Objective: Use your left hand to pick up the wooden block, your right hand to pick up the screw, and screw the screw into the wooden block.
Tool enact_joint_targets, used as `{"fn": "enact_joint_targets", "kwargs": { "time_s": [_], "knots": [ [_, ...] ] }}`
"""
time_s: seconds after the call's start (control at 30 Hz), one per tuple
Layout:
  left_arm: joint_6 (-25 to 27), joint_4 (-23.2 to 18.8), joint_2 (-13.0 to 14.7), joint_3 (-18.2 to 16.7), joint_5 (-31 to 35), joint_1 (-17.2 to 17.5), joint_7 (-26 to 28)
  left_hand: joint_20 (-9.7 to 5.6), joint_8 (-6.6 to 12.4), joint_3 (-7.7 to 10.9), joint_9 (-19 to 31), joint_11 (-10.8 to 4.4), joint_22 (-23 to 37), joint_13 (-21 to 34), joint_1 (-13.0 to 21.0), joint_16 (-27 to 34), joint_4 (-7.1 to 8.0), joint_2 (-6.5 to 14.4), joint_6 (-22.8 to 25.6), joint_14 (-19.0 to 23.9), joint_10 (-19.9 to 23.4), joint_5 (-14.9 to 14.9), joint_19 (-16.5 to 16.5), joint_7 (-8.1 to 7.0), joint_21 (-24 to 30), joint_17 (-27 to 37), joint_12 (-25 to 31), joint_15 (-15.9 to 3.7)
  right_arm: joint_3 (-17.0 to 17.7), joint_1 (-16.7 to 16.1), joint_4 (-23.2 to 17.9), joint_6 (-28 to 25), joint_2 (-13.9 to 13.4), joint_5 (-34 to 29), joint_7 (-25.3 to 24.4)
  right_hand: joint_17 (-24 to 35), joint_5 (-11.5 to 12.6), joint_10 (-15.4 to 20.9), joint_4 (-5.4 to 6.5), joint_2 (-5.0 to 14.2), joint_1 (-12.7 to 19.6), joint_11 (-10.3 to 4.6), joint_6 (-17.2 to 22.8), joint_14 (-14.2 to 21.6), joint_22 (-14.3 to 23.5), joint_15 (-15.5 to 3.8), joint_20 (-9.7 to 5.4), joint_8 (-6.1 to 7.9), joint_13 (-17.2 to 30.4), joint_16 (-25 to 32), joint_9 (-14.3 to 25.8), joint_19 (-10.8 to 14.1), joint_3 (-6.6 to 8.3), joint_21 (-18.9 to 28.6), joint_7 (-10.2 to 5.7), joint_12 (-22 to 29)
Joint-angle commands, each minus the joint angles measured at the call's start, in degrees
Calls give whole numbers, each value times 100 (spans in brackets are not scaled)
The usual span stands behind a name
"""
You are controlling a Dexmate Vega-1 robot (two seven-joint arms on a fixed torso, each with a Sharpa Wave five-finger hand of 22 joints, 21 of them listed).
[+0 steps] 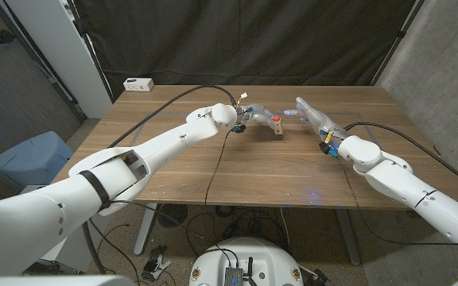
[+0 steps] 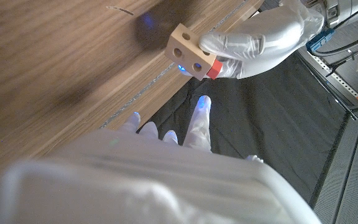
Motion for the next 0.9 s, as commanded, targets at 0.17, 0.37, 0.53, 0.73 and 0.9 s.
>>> {"fn": "enact_joint_targets", "kwargs": {
  "time_s": [0.17, 0.37, 0.53, 0.73, 0.9],
  "knots": [
    [-2, 31, -2, 4, 3, -9, -15, 17, 34, 38, 15, -4, 22, 22, -16, 24, 12, 64, 162, 24, 39, 30, 18, 104, 20, 18, -7, -275, -225, 320, 344, 152, 216, -48, 264, 25, 61, -278, 10, 22, 17, 30, -11, -897, 3, 20, 15, -30, 17, 11, 18, -67, -58, -9, -11, -11],
    [-13, 63, -14, 5, 1, -16, -12, 19, 37, 37, 15, -3, 22, 20, -17, 23, 10, 59, 170, 22, 39, 30, 18, 110, 20, 17, -9, -274, -269, 372, 395, 156, 255, -54, 301, 26, 65, -295, 12, 23, 15, 32, -24, -915, 3, 21, 11, -29, 17, 7, 18, -80, -68, -11, -10, -13],
    [-30, 85, -16, 5, 1, -24, -15, 15, 38, 44, 15, -3, 22, 22, -10, 23, 8, 66, 172, 26, 36, 31, 18, 109, 20, 16, -10, -278, -299, 400, 424, 141, 288, -46, 321, 26, 68, -302, 13, 25, 14, 26, -24, -920, 3, 29, 11, -25, 17, 6, 18, -87, -75, -12, -6, -13],
    [-50, 113, -22, 3, -5, -30, -17, 18, 37, 42, 15, -3, 22, 23, -16, 26, 12, 67, 171, 31, 41, 30, 17, 95, 19, 18, -8, -276, -329, 422, 436, 130, 300, -49, 347, 26, 72, -313, 15, 27, 13, 33, -29, -923, 4, 29, 8, -22, 17, 8, 17, -93, -85, -11, -12, -12],
    [-62, 128, -23, 1, -4, -34, -15, 15, 40, 40, 15, -3, 22, 24, -19, 24, 11, 61, 178, 29, 43, 30, 23, 103, 22, 17, -6, -276, -348, 437, 443, 118, 315, -38, 369, 26, 77, -308, 16, 30, 12, 26, -17, -926, 4, 32, 8, -12, 17, 9, 17, -93, -95, -7, -9, -6]
  ]
}}
